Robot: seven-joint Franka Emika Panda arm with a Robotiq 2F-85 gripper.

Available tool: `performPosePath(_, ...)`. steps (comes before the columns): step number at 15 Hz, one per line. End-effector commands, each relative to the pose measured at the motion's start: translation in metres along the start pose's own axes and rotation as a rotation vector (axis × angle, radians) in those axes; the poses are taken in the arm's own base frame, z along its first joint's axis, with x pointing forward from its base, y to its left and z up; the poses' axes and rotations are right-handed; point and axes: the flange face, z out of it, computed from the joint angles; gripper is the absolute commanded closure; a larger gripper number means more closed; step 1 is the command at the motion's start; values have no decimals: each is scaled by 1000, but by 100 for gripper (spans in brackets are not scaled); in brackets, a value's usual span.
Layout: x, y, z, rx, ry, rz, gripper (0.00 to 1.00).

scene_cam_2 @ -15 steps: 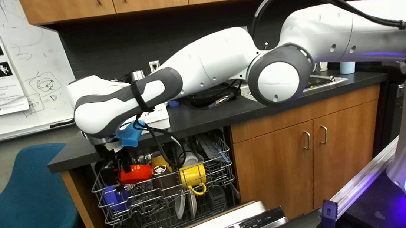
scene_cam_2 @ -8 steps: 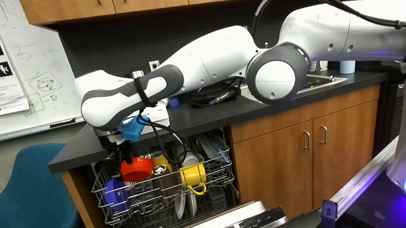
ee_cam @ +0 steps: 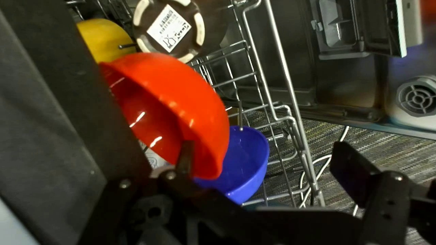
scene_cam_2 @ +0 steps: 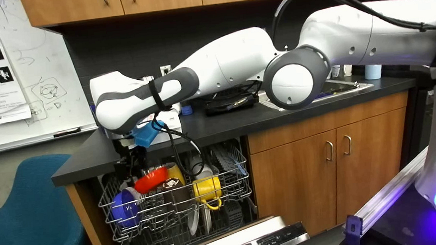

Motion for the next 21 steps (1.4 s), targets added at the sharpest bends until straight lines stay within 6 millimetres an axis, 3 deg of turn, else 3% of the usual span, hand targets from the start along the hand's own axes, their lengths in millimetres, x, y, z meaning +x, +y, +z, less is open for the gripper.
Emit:
performPosePath(1,2,4,-8,3,12,29,0)
performPosePath(10,3,1,-10,37,22,36,0)
performPosePath(14,3,-16,1,49,5,6,0)
performPosePath(17,-2,-24,11,-7,-46,-58,0)
performPosePath(21,-8,-30,9,-102,-139,-226,0)
